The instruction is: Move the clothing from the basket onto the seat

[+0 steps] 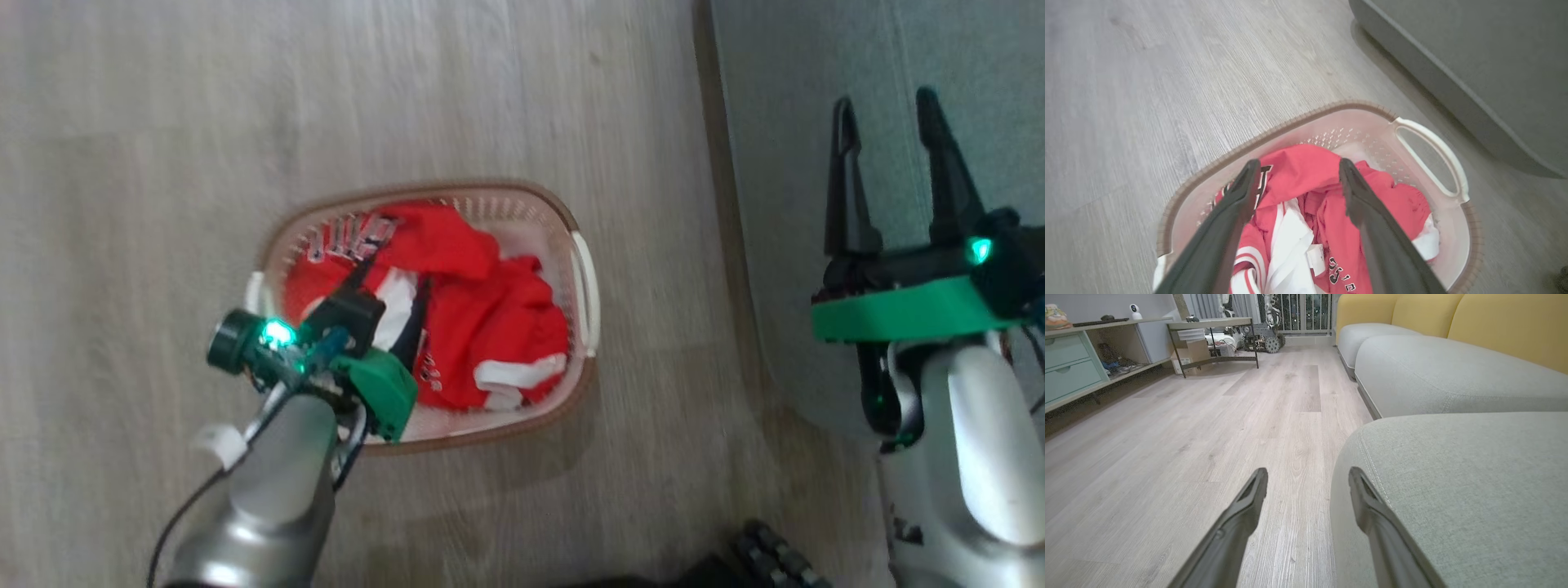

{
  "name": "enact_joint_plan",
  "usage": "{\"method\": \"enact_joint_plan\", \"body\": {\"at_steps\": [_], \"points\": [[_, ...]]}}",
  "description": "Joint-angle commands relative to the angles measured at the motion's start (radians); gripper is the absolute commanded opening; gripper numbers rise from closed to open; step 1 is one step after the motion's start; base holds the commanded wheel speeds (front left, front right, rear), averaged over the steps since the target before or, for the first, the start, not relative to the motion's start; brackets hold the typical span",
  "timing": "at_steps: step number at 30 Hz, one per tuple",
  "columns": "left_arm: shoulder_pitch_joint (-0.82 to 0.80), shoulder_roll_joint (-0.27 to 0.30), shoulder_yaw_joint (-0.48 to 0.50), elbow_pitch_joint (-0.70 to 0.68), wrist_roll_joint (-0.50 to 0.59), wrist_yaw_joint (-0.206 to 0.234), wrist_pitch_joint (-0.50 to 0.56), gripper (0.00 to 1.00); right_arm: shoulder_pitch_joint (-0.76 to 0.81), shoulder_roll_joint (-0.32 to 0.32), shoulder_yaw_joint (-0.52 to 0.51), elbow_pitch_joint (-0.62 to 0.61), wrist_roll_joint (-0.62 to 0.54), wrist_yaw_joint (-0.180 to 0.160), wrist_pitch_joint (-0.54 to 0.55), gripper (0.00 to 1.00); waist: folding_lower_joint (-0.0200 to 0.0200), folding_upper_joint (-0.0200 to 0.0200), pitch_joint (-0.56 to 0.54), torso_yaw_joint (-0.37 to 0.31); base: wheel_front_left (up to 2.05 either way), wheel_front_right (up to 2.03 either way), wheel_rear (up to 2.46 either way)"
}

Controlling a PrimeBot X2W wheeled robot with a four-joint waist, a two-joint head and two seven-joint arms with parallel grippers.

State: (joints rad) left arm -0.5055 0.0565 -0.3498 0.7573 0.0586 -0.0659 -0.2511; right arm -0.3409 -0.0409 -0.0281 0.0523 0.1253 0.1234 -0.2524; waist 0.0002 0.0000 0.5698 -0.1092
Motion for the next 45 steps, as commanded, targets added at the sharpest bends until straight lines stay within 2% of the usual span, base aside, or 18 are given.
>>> {"method": "enact_joint_plan", "body": {"at_steps": [1,7,13,18,27,28,29,30,38,45], "points": [[-0.020,0.022,0.017,0.006,0.010,-0.006,-0.011,1.00,-0.008,-0.009,0.025,-0.037,0.010,0.007,-0.009,1.00,-0.0002,0.0000,0.072,-0.051,0.00,0.00,0.00],[-0.131,0.039,-0.024,0.166,0.034,-0.023,-0.011,1.00,-0.042,-0.009,0.038,-0.050,0.034,0.007,-0.009,1.00,-0.0002,0.0000,0.148,-0.087,0.00,0.00,0.00],[-0.231,0.063,-0.050,0.309,0.066,0.003,-0.008,1.00,-0.073,-0.009,0.052,-0.061,0.056,0.007,-0.009,1.00,-0.0002,0.0000,0.205,-0.115,0.00,0.00,0.00],[-0.295,0.081,-0.043,0.383,0.063,0.045,-0.008,1.00,-0.092,-0.009,0.060,-0.074,0.072,0.007,-0.009,1.00,-0.0002,0.0000,0.240,-0.132,0.00,0.00,0.00],[-0.358,0.093,-0.043,0.444,0.045,0.047,-0.008,1.00,-0.108,-0.009,0.061,-0.083,0.085,0.007,-0.009,1.00,-0.0002,0.0000,0.273,-0.145,0.00,0.00,0.00],[-0.363,0.089,-0.044,0.443,0.041,0.044,-0.008,0.49,-0.108,-0.009,0.059,-0.083,0.084,0.007,-0.009,1.00,-0.0002,0.0000,0.274,-0.144,0.00,0.00,0.00],[-0.366,0.086,-0.046,0.439,0.039,0.042,-0.009,0.30,-0.108,-0.009,0.057,-0.082,0.084,0.007,-0.009,1.00,-0.0002,0.0000,0.273,-0.142,0.00,0.00,0.00],[-0.368,0.083,-0.049,0.435,0.037,0.039,-0.009,0.00,-0.107,-0.009,0.056,-0.080,0.083,0.007,-0.009,1.00,-0.0002,0.0000,0.271,-0.139,0.00,0.00,0.00],[-0.321,0.063,-0.062,0.347,0.004,0.018,-0.010,0.00,-0.109,-0.009,0.062,-0.057,0.075,0.007,-0.009,1.00,-0.0002,0.0000,0.214,-0.106,0.00,0.00,0.00],[-0.240,0.045,-0.064,0.239,-0.044,-0.001,-0.011,0.00,-0.083,-0.009,0.051,-0.016,0.047,0.007,-0.009,1.00,-0.0002,0.0000,0.097,-0.063,0.00,0.00,0.00]]}}
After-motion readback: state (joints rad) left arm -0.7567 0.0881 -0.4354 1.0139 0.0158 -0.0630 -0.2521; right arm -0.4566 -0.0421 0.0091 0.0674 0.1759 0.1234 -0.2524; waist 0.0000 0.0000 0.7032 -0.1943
